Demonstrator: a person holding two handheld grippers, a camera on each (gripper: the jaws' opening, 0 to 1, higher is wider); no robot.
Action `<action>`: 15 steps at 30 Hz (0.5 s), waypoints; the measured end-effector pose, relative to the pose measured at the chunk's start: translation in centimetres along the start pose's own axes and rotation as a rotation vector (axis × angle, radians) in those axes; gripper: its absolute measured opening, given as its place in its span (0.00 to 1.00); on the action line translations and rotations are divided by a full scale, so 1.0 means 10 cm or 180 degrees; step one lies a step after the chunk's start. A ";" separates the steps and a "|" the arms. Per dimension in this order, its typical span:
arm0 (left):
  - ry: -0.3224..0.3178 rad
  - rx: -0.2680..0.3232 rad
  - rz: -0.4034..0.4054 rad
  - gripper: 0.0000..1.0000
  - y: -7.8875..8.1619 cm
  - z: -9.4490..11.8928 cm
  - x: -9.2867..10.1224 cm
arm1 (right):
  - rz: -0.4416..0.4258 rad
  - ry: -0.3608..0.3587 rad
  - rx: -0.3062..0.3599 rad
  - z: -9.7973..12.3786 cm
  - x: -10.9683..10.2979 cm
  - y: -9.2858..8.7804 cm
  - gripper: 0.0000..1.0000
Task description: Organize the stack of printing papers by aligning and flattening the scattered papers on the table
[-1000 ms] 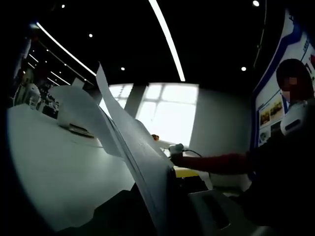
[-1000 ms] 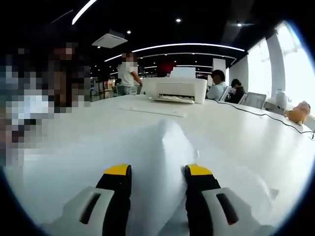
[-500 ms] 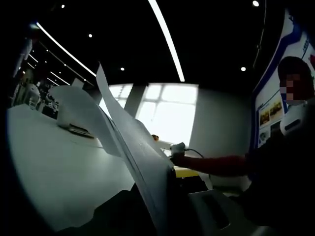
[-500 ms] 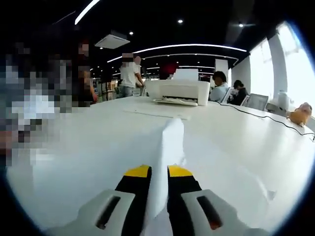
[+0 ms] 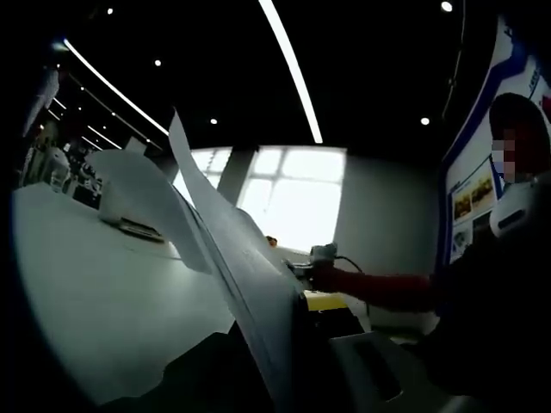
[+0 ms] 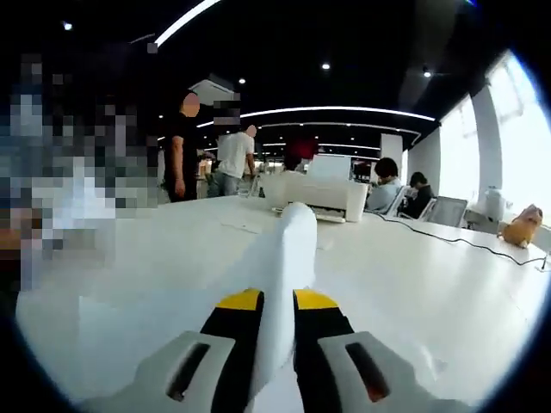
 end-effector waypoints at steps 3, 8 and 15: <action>0.0001 -0.0001 -0.0002 0.08 0.00 0.00 0.00 | 0.0056 0.0042 0.0102 0.06 -0.08 0.13 0.08; 0.0000 0.0002 -0.0004 0.08 0.00 0.01 0.00 | 0.0142 0.0121 0.0227 0.16 -0.26 0.31 0.09; -0.0004 0.0006 -0.0003 0.08 0.00 0.01 0.00 | 0.0198 0.0210 0.0360 0.27 -0.46 0.47 0.09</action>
Point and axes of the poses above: the point that each gripper's makers call its tool centre point, and the gripper's own axes: z roughly backward along the fingers, x roughly to its right, y roughly out of its top, the point moved 1 cm from there along z, roughly backward along the fingers, and after that the axes turned 13 degrees about -z, right-handed, at the moved point
